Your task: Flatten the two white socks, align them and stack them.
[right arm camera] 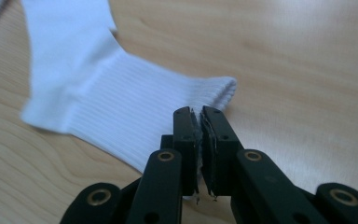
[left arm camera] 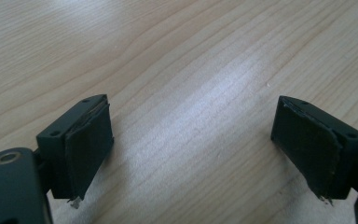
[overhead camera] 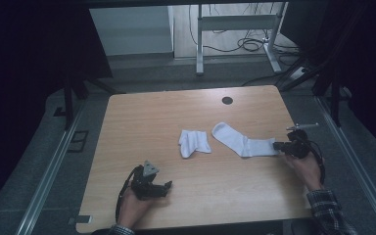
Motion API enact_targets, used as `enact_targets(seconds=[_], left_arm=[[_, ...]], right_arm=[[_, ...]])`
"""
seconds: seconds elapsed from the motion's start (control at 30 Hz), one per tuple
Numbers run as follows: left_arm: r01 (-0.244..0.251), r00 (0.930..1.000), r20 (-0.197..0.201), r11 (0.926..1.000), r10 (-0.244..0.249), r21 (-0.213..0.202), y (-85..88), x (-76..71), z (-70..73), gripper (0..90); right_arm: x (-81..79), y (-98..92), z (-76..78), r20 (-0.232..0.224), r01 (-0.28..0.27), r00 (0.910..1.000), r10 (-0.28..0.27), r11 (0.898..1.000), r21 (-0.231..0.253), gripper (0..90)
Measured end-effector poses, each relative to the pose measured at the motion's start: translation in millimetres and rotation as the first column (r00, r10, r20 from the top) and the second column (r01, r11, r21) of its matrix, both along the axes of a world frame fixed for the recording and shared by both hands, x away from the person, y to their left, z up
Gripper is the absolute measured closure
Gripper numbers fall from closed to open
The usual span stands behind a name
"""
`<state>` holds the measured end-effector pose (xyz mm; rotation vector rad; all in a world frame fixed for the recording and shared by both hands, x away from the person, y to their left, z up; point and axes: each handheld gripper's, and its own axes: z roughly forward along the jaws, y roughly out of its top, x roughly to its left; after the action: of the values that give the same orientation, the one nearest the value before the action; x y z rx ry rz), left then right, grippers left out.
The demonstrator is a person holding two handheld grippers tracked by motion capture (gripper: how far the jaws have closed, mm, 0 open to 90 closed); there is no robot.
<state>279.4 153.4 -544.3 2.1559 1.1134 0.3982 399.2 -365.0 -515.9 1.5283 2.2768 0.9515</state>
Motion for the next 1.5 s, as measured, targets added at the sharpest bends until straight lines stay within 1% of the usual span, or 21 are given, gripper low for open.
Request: enact_targets(seconds=[0.07, 0.13, 0.17, 0.2, 0.27, 0.3, 0.37, 0.43, 0.47, 0.57, 0.63, 0.7, 0.8, 0.93, 1.0, 1.13, 1.23, 1.27, 1.33, 1.4, 1.5], left_arm=[[0.000, 1.0000, 0.000, 1.0000, 0.000, 0.002, -1.7, 2.0, 0.1, 12.6], [-0.002, 1.0000, 0.001, 1.0000, 0.002, -0.001, -3.2, 3.7, -0.1, 12.6], [-0.004, 1.0000, 0.000, 1.0000, 0.004, -0.002, -3.8, 4.2, -0.1, 12.6], [-0.005, 1.0000, 0.000, 1.0000, 0.005, -0.002, -4.1, 4.9, -0.1, 12.6], [-0.006, 1.0000, -0.003, 1.0000, 0.006, -0.001, -5.6, 7.1, 0.3, 12.7], [-0.008, 0.9999, -0.014, 1.0000, 0.009, 0.002, -6.8, 9.3, 1.4, 12.8], [-0.006, 0.9998, -0.021, 1.0000, 0.006, 0.007, -7.7, 11.1, 2.4, 12.8], [0.018, 0.9988, -0.046, 0.9998, -0.018, -0.006, -8.5, 15.5, 4.9, 12.9], [0.010, 0.9986, -0.051, 0.9998, -0.011, -0.019, -9.2, 17.7, 6.0, 13.4], [-0.001, 0.9994, -0.033, 0.9988, -0.001, -0.048, -11.3, 24.4, 11.7, 17.9], [-0.001, 0.9998, -0.018, 0.9978, 0.000, -0.066, -16.1, 32.4, 17.9, 21.7], [0.016, 0.9999, -0.001, 0.9967, -0.016, -0.079, -23.3, 39.4, 22.3, 24.9], [0.062, 0.9972, 0.045, 0.9967, -0.060, -0.052, -41.8, 54.1, 30.2, 30.5], [0.099, 0.9923, 0.079, 0.9942, -0.095, -0.042, -67.8, 74.3, 39.4, 38.1], [0.112, 0.9905, 0.084, 0.9929, -0.109, -0.039, -79.5, 83.2, 43.1, 42.0], [0.134, 0.9863, 0.101, 0.9905, -0.130, -0.032, -106.5, 103.2, 49.7, 47.3], [0.141, 0.9857, 0.099, 0.9891, -0.137, -0.041, -121.1, 116.3, 52.3, 54.0], [0.144, 0.9856, 0.095, 0.9888, -0.140, -0.039, -125.8, 121.2, 53.0, 59.5], [0.143, 0.9862, 0.090, 0.9890, -0.139, -0.037, -135.0, 130.5, 53.2, 60.4], [0.144, 0.9866, 0.082, 0.9892, -0.141, -0.027, -143.2, 139.4, 52.7, 65.4], [0.139, 0.9882, 0.069, 0.9901, -0.137, -0.022, -153.8, 151.8, 50.5, 67.6]], right_arm=[[-1.6, -1.7, -6.7, -0.003, 0.005, 1.0000, -0.005, 1.000, 0.004, 82.1], [-2.3, -3.5, -4.1, 0.003, 0.004, 1.0000, -0.004, 1.000, 0.007, 79.3], [-3.4, -3.9, -0.7, 0.029, 0.006, 0.9996, -0.006, 1.000, -0.007, 76.2], [-4.1, -5.1, 1.3, 0.042, 0.006, 0.9991, -0.006, 1.000, 0.002, 72.8], [-4.7, -6.9, 1.7, 0.036, 0.005, 0.9993, -0.006, 1.000, 0.027, 67.8], [-6.0, -7.5, -1.0, 0.042, 0.009, 0.9991, -0.009, 1.000, 0.003, 63.6], [-6.3, -7.7, -1.9, 0.042, 0.009, 0.9991, -0.009, 1.000, -0.003, 62.0], [-7.7, -9.3, -2.2, 0.044, 0.015, 0.9989, -0.014, 1.000, -0.013, 58.5], [-8.6, -11.0, -1.4, 0.042, 0.017, 0.9990, -0.017, 1.000, -0.010, 58.4], [-10.2, -13.5, -0.6, 0.045, 0.023, 0.9988, -0.023, 1.000, -0.012, 55.6], [-11.3, -14.2, -0.6, 0.049, 0.037, 0.9982, -0.036, 0.999, -0.021, 54.0], [-12.5, -14.7, 0.7, 0.054, 0.044, 0.9976, -0.043, 0.999, -0.025, 53.4], [-13.8, -13.6, 2.8, 0.063, 0.044, 0.9971, -0.042, 0.999, -0.019, 52.8], [-15.2, -12.1, 6.4, 0.073, 0.050, 0.9962, -0.048, 0.998, -0.025, 52.9], [-15.5, -11.5, 7.2, 0.068, 0.044, 0.9967, -0.043, 0.999, -0.018, 54.3], [-16.7, -9.2, 8.1, 0.070, 0.032, 0.9971, -0.030, 0.999, -0.030, 58.5], [-17.4, -7.6, 8.4, 0.069, 0.023, 0.9974, -0.021, 0.999, -0.028, 60.7], [-17.5, -6.7, 7.9, 0.068, 0.016, 0.9976, -0.014, 0.999, -0.038, 62.0], [-17.2, -6.2, 7.5, 0.065, 0.010, 0.9979, -0.007, 0.999, -0.042, 62.2], [-16.8, -5.1, 6.7, 0.068, 0.004, 0.9977, 0.000, 0.999, -0.053, 64.6], [-17.0, -5.1, 7.6, 0.075, 0.005, 0.9972, -0.001, 0.999, -0.054, 66.0]])
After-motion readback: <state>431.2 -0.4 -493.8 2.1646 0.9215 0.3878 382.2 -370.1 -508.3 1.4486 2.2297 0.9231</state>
